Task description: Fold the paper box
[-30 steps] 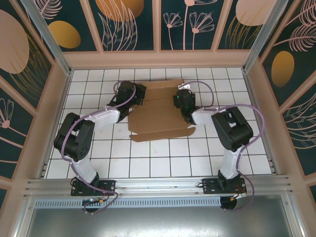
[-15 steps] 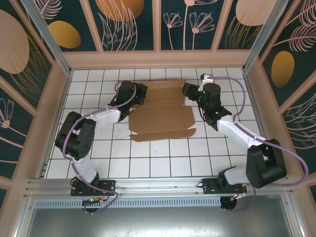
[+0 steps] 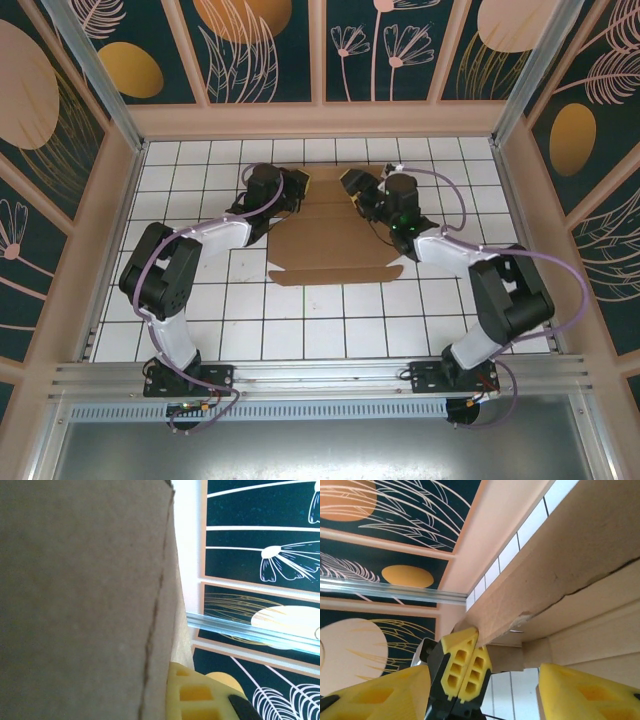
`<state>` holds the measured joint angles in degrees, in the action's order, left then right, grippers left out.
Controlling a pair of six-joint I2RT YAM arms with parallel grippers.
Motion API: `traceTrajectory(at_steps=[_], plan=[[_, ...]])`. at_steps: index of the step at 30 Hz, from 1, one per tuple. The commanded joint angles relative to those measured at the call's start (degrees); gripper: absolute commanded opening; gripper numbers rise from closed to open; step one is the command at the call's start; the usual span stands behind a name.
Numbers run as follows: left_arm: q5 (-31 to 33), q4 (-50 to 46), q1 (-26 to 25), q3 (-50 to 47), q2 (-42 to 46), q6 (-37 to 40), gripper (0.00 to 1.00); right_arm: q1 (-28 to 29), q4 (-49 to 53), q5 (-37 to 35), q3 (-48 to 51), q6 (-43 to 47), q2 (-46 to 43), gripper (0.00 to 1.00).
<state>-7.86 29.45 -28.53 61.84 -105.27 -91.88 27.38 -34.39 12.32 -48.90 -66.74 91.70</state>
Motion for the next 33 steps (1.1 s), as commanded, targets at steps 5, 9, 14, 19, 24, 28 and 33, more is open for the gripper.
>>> traceTrajectory(at_steps=[5, 9, 14, 19, 24, 28, 33], plan=[[-2.69, -4.8, -0.65, -1.53, -1.79, -1.12, 0.07, 0.66, -11.42, -4.65, -1.76, -9.31, 7.19, 0.59], [-3.54, -4.5, -0.67, -1.31, -2.45, -0.94, 0.07, 0.66, -13.96, -9.39, -0.51, -10.75, 8.09, 0.54], [-4.13, -4.44, -0.69, -0.95, -2.88, -0.74, 0.06, 0.18, -18.92, -11.58, 0.39, -10.76, 8.82, 0.45], [-4.61, -4.71, -0.65, -0.35, -3.2, 0.02, 0.06, -0.44, -19.09, -12.88, 2.1, -12.12, 8.33, 0.37], [-5.4, -4.58, -0.65, 0.18, -3.96, 0.25, 0.06, -0.74, -19.84, -14.31, 3.37, -12.49, 8.38, 0.3], [-5.59, -4.71, -0.65, 0.47, -3.94, 0.55, 0.06, -0.98, -21.42, -15.52, 4.66, -13.08, 8.8, 0.23], [-5.34, -5.81, -0.63, 1.16, -3.67, 1.43, 0.06, -1.96, -23.52, -15.49, 6.25, -13.56, 9.1, 0.23]])
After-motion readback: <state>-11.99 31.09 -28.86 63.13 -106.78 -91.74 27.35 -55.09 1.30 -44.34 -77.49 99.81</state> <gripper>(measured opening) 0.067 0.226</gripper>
